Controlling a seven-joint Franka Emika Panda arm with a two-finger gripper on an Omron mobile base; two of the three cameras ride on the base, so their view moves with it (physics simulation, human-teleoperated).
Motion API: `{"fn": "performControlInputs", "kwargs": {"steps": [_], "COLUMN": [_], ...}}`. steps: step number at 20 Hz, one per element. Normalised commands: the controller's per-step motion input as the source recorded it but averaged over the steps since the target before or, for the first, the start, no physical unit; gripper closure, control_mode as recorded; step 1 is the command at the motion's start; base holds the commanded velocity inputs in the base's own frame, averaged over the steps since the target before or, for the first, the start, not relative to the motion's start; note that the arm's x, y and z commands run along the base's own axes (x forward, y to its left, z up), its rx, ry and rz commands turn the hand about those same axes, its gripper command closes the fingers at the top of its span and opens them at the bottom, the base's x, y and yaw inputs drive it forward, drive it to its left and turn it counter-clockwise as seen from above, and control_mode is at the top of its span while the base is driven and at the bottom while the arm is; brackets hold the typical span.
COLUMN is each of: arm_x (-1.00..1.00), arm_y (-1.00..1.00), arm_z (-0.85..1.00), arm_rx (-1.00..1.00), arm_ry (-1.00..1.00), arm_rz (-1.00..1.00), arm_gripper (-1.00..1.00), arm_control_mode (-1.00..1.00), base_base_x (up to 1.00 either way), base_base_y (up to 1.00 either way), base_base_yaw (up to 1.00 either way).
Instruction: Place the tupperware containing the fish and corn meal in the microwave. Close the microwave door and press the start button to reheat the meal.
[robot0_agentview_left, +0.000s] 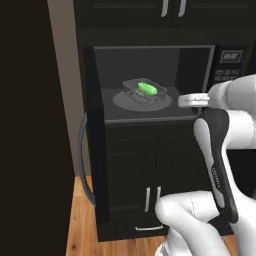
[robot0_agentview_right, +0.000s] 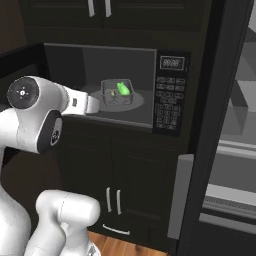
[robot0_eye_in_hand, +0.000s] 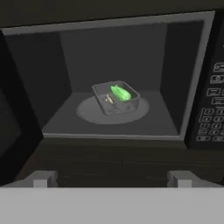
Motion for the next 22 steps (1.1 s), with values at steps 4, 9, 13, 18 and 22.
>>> {"fn": "performControlInputs", "kwargs": {"steps": [4, 9, 13, 18, 22], "arm_x": [-1.00, -1.00, -1.00, -1.00, -0.81], "arm_y": [0.35, 0.43, 0.42, 0.45, 0.61], "arm_z": [0.29, 0.17, 0.02, 0.03, 0.15], "arm_rx": [-0.38, -0.38, -0.34, -0.30, -0.28], "arm_ry": [0.00, -0.02, -0.15, -0.18, -0.13], "arm_rz": [0.11, 0.09, 0.10, 0.08, 0.04], "arm_gripper": [-1.00, -1.00, -1.00, -1.00, -1.00], "arm_control_mode": [-1.00, -1.00, -1.00, -1.00, -1.00], "base_base_x": [0.00, 0.00, 0.00, 0.00, 0.00], "base_base_y": [0.00, 0.00, 0.00, 0.00, 0.00], "base_base_yaw": [0.00, 0.00, 0.00, 0.00, 0.00]}}
